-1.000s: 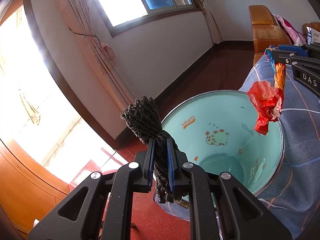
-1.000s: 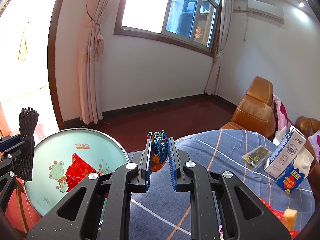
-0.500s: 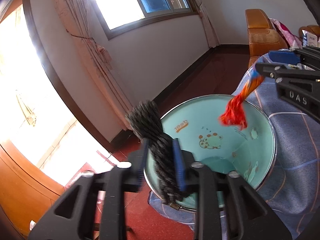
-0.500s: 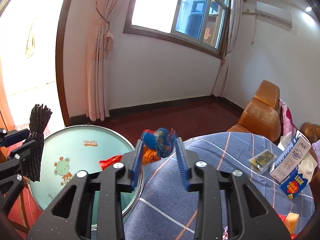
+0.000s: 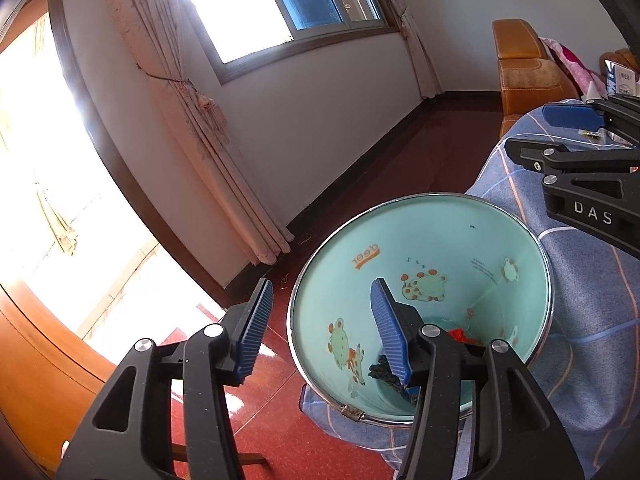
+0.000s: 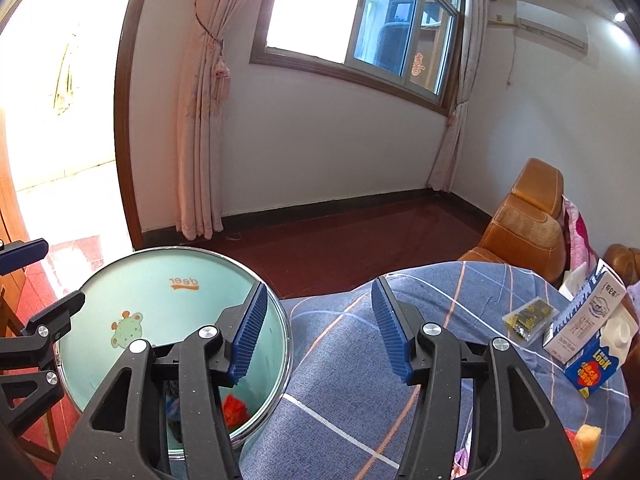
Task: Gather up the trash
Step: 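Open both tools to drop the scrubber and wrapper into the bucket, then move both tools back to the trash pile on the table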
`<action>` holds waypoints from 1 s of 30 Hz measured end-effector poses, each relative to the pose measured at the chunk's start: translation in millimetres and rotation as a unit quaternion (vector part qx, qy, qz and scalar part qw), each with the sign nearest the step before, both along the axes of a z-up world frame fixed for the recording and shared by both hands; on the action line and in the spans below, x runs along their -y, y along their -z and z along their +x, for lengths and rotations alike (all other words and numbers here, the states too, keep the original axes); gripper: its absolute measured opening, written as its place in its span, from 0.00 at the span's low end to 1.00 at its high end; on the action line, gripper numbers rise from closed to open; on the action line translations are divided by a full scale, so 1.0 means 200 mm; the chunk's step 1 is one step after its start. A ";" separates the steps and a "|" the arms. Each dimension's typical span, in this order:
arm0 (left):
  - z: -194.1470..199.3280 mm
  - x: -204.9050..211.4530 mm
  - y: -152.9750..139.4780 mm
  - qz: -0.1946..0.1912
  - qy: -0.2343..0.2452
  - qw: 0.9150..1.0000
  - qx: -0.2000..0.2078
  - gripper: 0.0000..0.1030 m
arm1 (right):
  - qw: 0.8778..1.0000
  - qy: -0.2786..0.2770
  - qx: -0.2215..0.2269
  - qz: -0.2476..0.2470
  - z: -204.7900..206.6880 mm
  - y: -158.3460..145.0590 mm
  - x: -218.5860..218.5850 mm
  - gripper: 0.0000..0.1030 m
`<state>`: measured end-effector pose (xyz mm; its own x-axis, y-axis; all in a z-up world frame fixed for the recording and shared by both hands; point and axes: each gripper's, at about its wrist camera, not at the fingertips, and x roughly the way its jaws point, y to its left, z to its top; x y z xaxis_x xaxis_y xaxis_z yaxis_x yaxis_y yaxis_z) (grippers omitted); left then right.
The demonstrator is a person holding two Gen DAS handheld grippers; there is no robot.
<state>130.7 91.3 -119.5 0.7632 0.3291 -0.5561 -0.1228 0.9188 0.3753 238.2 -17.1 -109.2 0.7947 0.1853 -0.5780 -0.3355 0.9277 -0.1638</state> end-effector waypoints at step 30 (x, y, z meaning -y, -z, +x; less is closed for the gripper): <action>-0.14 0.28 -0.08 -0.043 0.076 0.996 0.024 0.69 | 0.990 0.128 0.056 0.019 -0.46 -0.41 0.62 0.71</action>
